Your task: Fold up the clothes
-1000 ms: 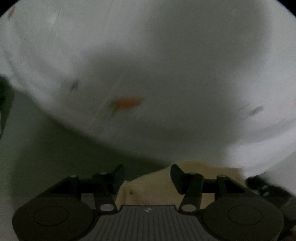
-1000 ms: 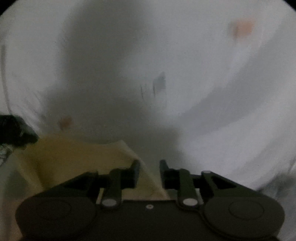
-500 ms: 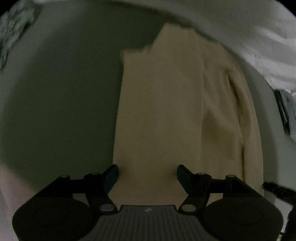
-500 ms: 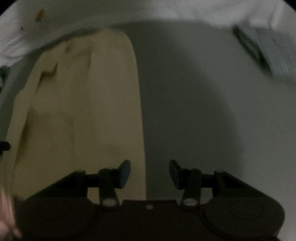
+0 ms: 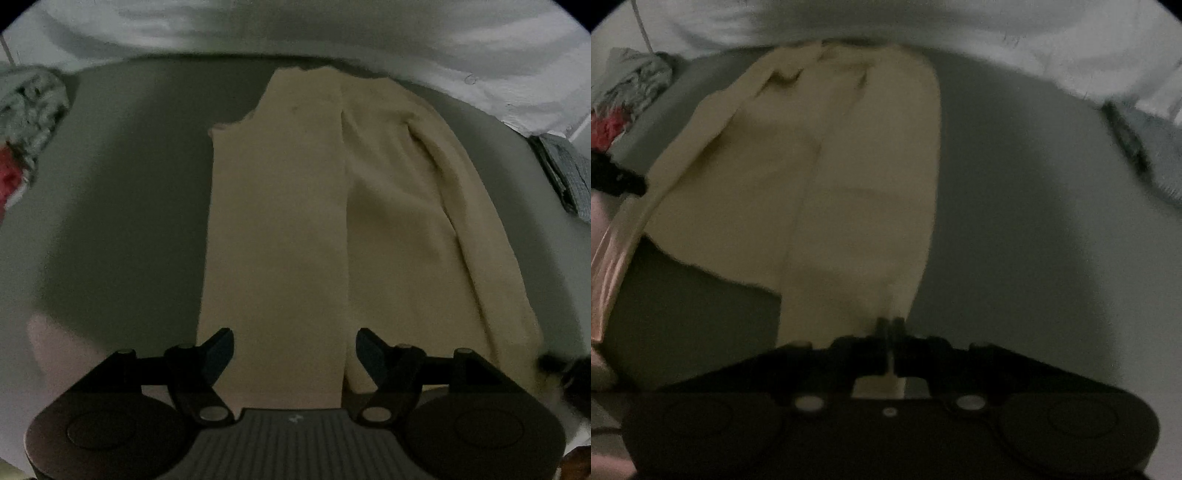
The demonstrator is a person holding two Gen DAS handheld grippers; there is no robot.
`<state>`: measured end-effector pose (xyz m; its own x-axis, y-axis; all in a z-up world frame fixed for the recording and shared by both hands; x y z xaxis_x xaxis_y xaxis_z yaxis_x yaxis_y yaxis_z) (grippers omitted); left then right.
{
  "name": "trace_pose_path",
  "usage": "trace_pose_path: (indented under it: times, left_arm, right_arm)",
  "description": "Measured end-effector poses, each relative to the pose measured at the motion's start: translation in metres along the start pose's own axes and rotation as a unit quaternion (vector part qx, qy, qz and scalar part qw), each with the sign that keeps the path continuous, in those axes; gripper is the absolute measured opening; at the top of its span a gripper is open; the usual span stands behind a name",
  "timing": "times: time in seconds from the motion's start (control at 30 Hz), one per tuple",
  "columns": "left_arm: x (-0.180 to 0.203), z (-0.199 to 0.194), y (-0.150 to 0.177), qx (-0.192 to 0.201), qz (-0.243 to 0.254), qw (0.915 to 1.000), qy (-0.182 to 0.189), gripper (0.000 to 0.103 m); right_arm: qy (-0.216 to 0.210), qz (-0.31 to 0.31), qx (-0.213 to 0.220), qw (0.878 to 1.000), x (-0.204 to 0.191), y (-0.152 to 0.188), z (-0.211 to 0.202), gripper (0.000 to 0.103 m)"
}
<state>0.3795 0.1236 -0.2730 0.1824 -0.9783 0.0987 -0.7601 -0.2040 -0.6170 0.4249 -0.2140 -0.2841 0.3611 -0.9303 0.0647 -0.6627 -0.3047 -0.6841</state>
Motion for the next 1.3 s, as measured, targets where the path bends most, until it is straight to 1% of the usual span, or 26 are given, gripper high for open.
trace_pose_path:
  times: [0.07, 0.17, 0.23, 0.3, 0.33, 0.37, 0.4, 0.47, 0.5, 0.53, 0.57, 0.6, 0.7, 0.8, 0.83, 0.9, 0.93, 1.0, 1.03, 1.07, 1.1, 1.13, 1.17, 1.2, 1.27, 1.3]
  left_arm:
    - [-0.003, -0.011, 0.008, 0.005, -0.003, 1.0000, -0.004, 0.074]
    - [-0.007, -0.019, 0.026, -0.004, -0.008, 0.9999, -0.014, 0.076]
    - [-0.013, -0.019, 0.039, -0.014, -0.002, 0.9995, -0.029, 0.077]
    - [-0.020, -0.017, 0.052, -0.029, 0.001, 0.9987, -0.042, 0.077]
    - [-0.022, -0.016, 0.059, -0.035, -0.001, 0.9984, -0.045, 0.077]
    - [-0.026, -0.013, 0.066, -0.044, -0.005, 0.9980, -0.046, 0.077]
    - [-0.030, -0.014, 0.076, -0.054, -0.010, 0.9974, -0.047, 0.077]
    - [-0.033, -0.005, 0.085, -0.057, -0.018, 0.9969, -0.052, 0.075]
    - [-0.033, -0.004, 0.085, -0.047, -0.015, 0.9972, -0.057, 0.069]
    - [-0.032, -0.005, 0.084, -0.035, -0.007, 0.9974, -0.062, 0.059]
    - [-0.029, -0.007, 0.080, -0.020, -0.001, 0.9981, -0.058, 0.025]
    - [-0.029, -0.012, 0.081, -0.015, 0.001, 0.9975, -0.069, 0.005]
    - [-0.041, -0.020, 0.065, -0.001, 0.004, 0.9961, -0.088, 0.004]
    - [-0.067, -0.044, 0.023, 0.050, 0.015, 0.9908, -0.125, 0.004]
    - [-0.079, -0.057, 0.004, 0.075, 0.024, 0.9867, -0.142, 0.004]
    - [-0.115, -0.086, -0.048, 0.148, 0.028, 0.9691, -0.196, 0.005]
    - [-0.137, -0.098, -0.072, 0.181, 0.014, 0.9556, -0.232, 0.005]
    - [-0.181, -0.122, -0.119, 0.244, -0.015, 0.9212, -0.302, 0.016]
    - [-0.204, -0.127, -0.134, 0.253, -0.038, 0.9069, -0.335, 0.022]
    - [-0.218, -0.127, -0.142, 0.244, -0.059, 0.9025, -0.350, 0.034]
    - [-0.232, -0.127, -0.149, 0.235, -0.080, 0.8983, -0.363, 0.040]
    - [-0.236, -0.124, -0.150, 0.231, -0.104, 0.9053, -0.341, 0.041]
    - [-0.232, -0.119, -0.145, 0.230, -0.122, 0.9145, -0.310, 0.049]
    - [-0.224, -0.112, -0.138, 0.225, -0.133, 0.9235, -0.281, 0.063]
    - [-0.191, -0.087, -0.111, 0.195, -0.137, 0.9486, -0.208, 0.072]
    - [-0.163, -0.067, -0.091, 0.167, -0.121, 0.9652, -0.160, 0.072]
  right_arm:
    - [0.041, -0.005, 0.031, 0.999, 0.032, -0.019, -0.012, 0.002]
    - [0.140, 0.002, 0.060, 0.988, 0.104, -0.045, -0.027, 0.002]
    - [0.216, 0.003, 0.046, 0.975, 0.149, -0.053, -0.029, 0.004]
    - [0.285, -0.023, 0.026, 0.958, 0.171, -0.054, -0.032, 0.012]
    - [0.292, -0.029, 0.030, 0.956, 0.173, -0.050, -0.043, 0.013]
    - [0.283, -0.026, 0.039, 0.958, 0.168, -0.047, -0.053, 0.024]
    - [0.264, -0.013, 0.047, 0.963, 0.156, -0.043, -0.055, 0.039]
    - [0.218, 0.007, 0.052, 0.975, 0.123, -0.030, -0.053, 0.041]
    - [0.194, 0.012, 0.051, 0.979, 0.105, -0.023, -0.052, 0.041]
    - [0.175, 0.008, 0.048, 0.983, 0.085, -0.013, -0.050, 0.041]
    - [0.164, -0.001, 0.046, 0.985, 0.068, -0.006, -0.048, 0.040]
    - [0.154, -0.013, 0.041, 0.987, 0.049, 0.001, -0.046, 0.040]
    - [0.128, -0.031, 0.036, 0.991, 0.006, 0.015, -0.043, 0.040]
    - [0.113, -0.032, 0.044, 0.992, -0.009, 0.016, -0.050, 0.040]
    - [0.111, -0.035, 0.047, 0.992, -0.011, 0.016, -0.054, 0.040]
    - [0.118, -0.040, 0.054, 0.991, -0.011, 0.014, -0.061, 0.040]
    - [0.121, -0.037, 0.057, 0.990, -0.009, 0.012, -0.063, 0.040]
    - [0.122, -0.023, 0.061, 0.990, -0.008, 0.010, -0.068, 0.040]
    - [0.121, -0.013, 0.063, 0.991, -0.009, 0.008, -0.068, 0.040]
    - [0.118, -0.004, 0.063, 0.991, -0.011, 0.007, -0.068, 0.040]
    - [0.113, 0.005, 0.064, 0.992, -0.014, 0.004, -0.066, 0.041]
    - [0.107, 0.011, 0.065, 0.992, -0.017, 0.001, -0.061, 0.041]
    - [0.100, 0.018, 0.067, 0.993, -0.021, -0.002, -0.058, 0.042]
    - [0.092, 0.024, 0.070, 0.993, -0.025, -0.004, -0.058, 0.043]
    - [0.075, 0.044, 0.073, 0.994, -0.033, -0.006, -0.055, 0.045]
    - [0.066, 0.056, 0.074, 0.994, -0.036, -0.006, -0.053, 0.046]
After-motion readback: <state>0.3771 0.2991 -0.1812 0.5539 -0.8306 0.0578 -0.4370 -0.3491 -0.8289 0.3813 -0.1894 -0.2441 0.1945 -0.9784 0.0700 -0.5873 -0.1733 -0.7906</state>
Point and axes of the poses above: each gripper's, at about its wrist camera, not at the fingertips, and z roughly the way its jaws point, x to its right, y to its underside, the point moved 7 cm from there along z, roughly the way its jaws point, and after that the axes turned 14 degrees about x, right-handed, at the moved point
